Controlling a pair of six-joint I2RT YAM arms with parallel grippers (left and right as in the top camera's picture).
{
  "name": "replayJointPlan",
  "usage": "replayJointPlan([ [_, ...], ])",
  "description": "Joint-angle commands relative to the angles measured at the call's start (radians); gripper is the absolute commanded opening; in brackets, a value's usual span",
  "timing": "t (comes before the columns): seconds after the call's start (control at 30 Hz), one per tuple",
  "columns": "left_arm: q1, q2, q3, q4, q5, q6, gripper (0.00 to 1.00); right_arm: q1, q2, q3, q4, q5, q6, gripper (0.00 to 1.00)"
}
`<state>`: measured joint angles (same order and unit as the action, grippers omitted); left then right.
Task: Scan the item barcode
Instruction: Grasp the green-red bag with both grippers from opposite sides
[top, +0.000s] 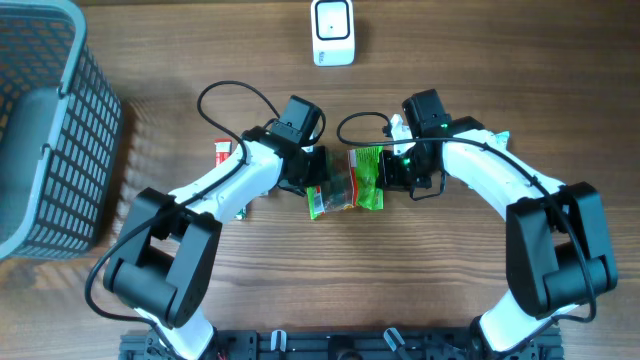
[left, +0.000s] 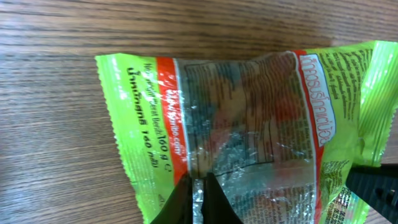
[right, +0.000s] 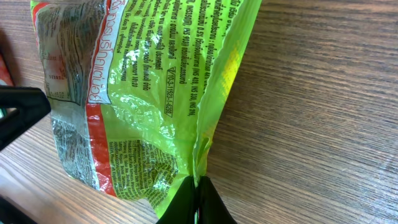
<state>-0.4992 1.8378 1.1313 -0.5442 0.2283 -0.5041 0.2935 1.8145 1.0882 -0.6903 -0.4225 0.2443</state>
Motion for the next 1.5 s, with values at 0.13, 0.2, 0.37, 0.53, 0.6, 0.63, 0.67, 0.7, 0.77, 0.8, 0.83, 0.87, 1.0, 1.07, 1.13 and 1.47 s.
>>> replayJointPlan([
  [0.13,-0.016,0.121,-0.008,0.004,-0.039,-0.028,0.04,0.004,-0.005,-0.004,-0.012,0.143,-0.027,0.04],
  [0.2,-0.015,0.13,-0.008,0.002,-0.093,-0.028,0.04,-0.003,-0.005,-0.002,-0.042,0.196,-0.112,0.04],
  [0.37,-0.014,0.13,-0.008,0.003,-0.109,-0.028,0.04,-0.026,-0.005,-0.001,-0.093,0.352,-0.113,0.04],
  [0.53,-0.014,0.13,-0.008,0.003,-0.111,-0.028,0.04,-0.027,-0.006,0.035,-0.111,0.208,-0.119,0.12],
  [0.6,-0.014,0.13,-0.008,0.003,-0.111,-0.028,0.04,-0.027,-0.006,0.063,-0.131,0.108,-0.141,0.24],
  [0.63,-0.014,0.13,-0.008,0.003,-0.111,-0.028,0.04,-0.027,-0.006,0.072,-0.138,0.06,-0.14,0.33],
  [0.67,-0.014,0.13,-0.008,0.003,-0.111,-0.028,0.05,-0.027,-0.006,0.072,-0.138,0.025,-0.141,0.4],
  [0.7,-0.014,0.13,-0.008,0.003,-0.111,-0.028,0.06,-0.027,-0.006,0.072,-0.137,-0.001,-0.141,0.43],
  [0.77,-0.014,0.13,-0.008,0.003,-0.111,-0.028,0.09,-0.027,-0.006,0.072,-0.125,-0.004,-0.14,0.5],
  [0.8,-0.014,0.13,-0.008,0.003,-0.111,-0.028,0.09,-0.027,-0.006,0.072,-0.103,-0.005,-0.135,0.5],
  [0.83,-0.014,0.13,-0.008,0.004,-0.111,-0.028,0.09,-0.026,-0.006,0.068,-0.07,-0.005,-0.129,0.49],
  [0.87,-0.014,0.13,-0.008,0.006,-0.111,-0.028,0.09,-0.024,-0.006,0.068,-0.063,-0.004,-0.129,0.48],
  [1.0,-0.014,0.13,-0.008,0.006,-0.111,-0.028,0.09,-0.024,-0.006,0.067,-0.064,-0.067,-0.119,0.49],
  [1.07,-0.014,0.13,-0.008,0.006,-0.111,-0.028,0.09,-0.025,-0.006,0.065,-0.046,-0.064,-0.107,0.45],
  [1.13,-0.014,0.13,-0.008,0.006,-0.111,-0.028,0.09,-0.024,-0.005,0.061,-0.036,-0.019,-0.092,0.41],
  [1.47,-0.014,0.13,-0.008,0.006,-0.111,-0.028,0.1,-0.023,-0.005,-0.059,0.142,-0.007,-0.026,0.21],
])
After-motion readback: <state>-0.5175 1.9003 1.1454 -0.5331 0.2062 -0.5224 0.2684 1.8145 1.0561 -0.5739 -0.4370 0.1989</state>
